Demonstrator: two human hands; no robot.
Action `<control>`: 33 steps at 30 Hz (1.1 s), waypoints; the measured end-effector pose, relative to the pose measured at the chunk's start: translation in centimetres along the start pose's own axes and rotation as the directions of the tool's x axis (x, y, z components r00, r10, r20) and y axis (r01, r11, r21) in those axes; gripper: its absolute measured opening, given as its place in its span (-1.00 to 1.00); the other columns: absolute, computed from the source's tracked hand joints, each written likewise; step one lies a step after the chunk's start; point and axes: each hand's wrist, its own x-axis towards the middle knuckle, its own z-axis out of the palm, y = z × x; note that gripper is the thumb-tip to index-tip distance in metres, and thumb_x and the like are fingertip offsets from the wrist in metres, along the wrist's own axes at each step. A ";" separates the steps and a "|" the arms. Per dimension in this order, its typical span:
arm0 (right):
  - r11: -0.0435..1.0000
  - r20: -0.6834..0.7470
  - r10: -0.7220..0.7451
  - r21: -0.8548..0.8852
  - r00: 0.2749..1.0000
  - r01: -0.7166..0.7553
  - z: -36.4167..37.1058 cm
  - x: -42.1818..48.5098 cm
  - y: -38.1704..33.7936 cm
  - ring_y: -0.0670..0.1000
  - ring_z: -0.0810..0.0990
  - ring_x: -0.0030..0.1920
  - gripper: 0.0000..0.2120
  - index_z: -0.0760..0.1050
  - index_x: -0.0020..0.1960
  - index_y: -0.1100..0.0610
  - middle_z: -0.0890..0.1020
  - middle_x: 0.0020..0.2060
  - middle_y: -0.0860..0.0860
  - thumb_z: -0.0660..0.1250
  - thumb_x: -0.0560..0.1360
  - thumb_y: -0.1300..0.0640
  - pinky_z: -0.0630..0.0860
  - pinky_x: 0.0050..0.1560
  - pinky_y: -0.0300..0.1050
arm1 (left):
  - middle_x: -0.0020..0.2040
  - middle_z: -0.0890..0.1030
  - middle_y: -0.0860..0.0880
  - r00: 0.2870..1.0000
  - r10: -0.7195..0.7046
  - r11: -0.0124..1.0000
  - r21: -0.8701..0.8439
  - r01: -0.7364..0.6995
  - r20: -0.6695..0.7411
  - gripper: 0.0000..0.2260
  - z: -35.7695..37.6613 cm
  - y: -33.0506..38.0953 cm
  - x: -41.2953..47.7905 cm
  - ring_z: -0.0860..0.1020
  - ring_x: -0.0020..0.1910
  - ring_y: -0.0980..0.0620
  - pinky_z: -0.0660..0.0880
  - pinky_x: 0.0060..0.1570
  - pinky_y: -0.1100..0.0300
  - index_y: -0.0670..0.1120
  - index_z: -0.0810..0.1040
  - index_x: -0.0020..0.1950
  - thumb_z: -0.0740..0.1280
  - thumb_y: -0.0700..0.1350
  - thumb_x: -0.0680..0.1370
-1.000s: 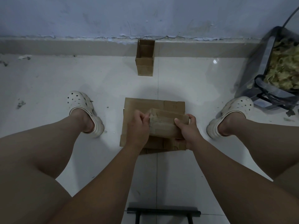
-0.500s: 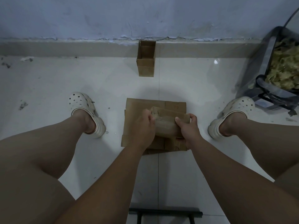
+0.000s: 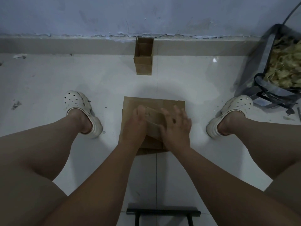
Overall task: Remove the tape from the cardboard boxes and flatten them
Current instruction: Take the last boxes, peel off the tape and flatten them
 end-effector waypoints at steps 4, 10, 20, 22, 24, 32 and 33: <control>0.985 0.225 -0.117 -0.096 0.967 0.141 0.4 -0.1 0.2 0.15 -0.19 0.56 -0.21 -0.11 0.55 -0.25 -0.08 0.57 0.01 0.25 0.48 -0.32 -0.33 0.39 0.38 | -0.30 0.28 0.05 0.981 0.181 0.981 0.088 -0.175 -0.067 -0.86 -0.4 0.5 0.2 0.22 -0.45 0.21 0.08 -0.48 0.32 -0.01 0.17 -0.11 -0.09 0.02 0.48; 0.963 0.284 -0.072 -0.231 0.956 0.141 0.5 0.8 0.1 0.24 -0.23 0.53 -0.02 -0.46 0.41 -0.38 -0.19 0.51 0.07 0.33 0.45 -0.27 -0.29 0.36 0.47 | -0.14 0.56 -0.17 0.971 0.237 0.955 0.176 -0.238 0.028 -0.85 -0.6 -0.1 2.5 0.40 -0.39 0.09 0.25 -0.39 0.34 -0.16 0.44 0.07 0.27 -0.22 0.52; 0.958 0.327 -0.012 -0.267 0.945 0.104 0.3 2.0 0.3 0.28 0.17 0.38 0.01 -0.56 0.33 -0.41 0.20 0.37 0.22 0.31 0.42 -0.31 -0.05 0.35 0.50 | 0.06 0.59 -0.13 0.869 0.413 0.720 0.486 -0.495 0.274 -0.63 -2.3 -0.1 4.9 0.43 0.07 -0.11 0.40 -0.03 0.07 -0.12 0.43 0.29 0.35 -0.14 0.50; 0.947 0.321 -0.020 -0.297 0.947 0.121 0.4 2.0 0.4 0.30 0.20 0.36 0.04 -0.64 0.29 -0.39 0.22 0.36 0.24 0.29 0.43 -0.34 -0.01 0.35 0.49 | 0.02 0.57 -0.06 0.859 0.417 0.632 0.584 -0.509 0.297 -0.80 -2.6 -0.2 4.9 0.39 0.05 -0.07 0.27 0.02 0.10 -0.09 0.52 0.14 0.28 -0.13 0.53; 0.941 0.326 -0.027 -0.310 0.945 0.134 0.4 2.2 0.5 0.32 0.21 0.35 0.03 -0.64 0.30 -0.37 0.23 0.36 0.26 0.27 0.43 -0.35 0.04 0.34 0.47 | -0.01 0.56 -0.03 0.869 0.412 0.656 0.573 -0.492 0.274 -0.84 -2.6 -0.2 4.6 0.39 0.03 -0.05 0.21 0.03 0.11 -0.05 0.53 0.09 0.26 -0.13 0.53; 0.962 0.351 -0.027 -0.246 0.936 0.120 0.4 3.5 1.4 0.26 0.30 0.22 0.04 -0.54 0.34 -0.38 0.30 0.27 0.25 0.34 0.40 -0.33 0.38 0.13 0.15 | -0.01 0.55 -0.07 0.863 0.424 0.669 0.548 -0.503 0.275 -0.76 -3.1 -0.6 2.7 0.42 0.04 -0.09 0.19 0.04 0.10 -0.08 0.51 0.13 0.30 -0.17 0.47; 0.964 0.351 -0.032 -0.236 0.936 0.121 0.5 3.5 1.4 0.26 0.29 0.22 0.05 -0.54 0.34 -0.39 0.30 0.27 0.24 0.35 0.39 -0.32 0.39 0.12 0.13 | -0.01 0.55 -0.08 0.857 0.434 0.663 0.545 -0.512 0.278 -0.75 -3.0 -0.8 2.6 0.42 0.02 -0.09 0.22 0.01 0.10 -0.09 0.51 0.14 0.30 -0.17 0.47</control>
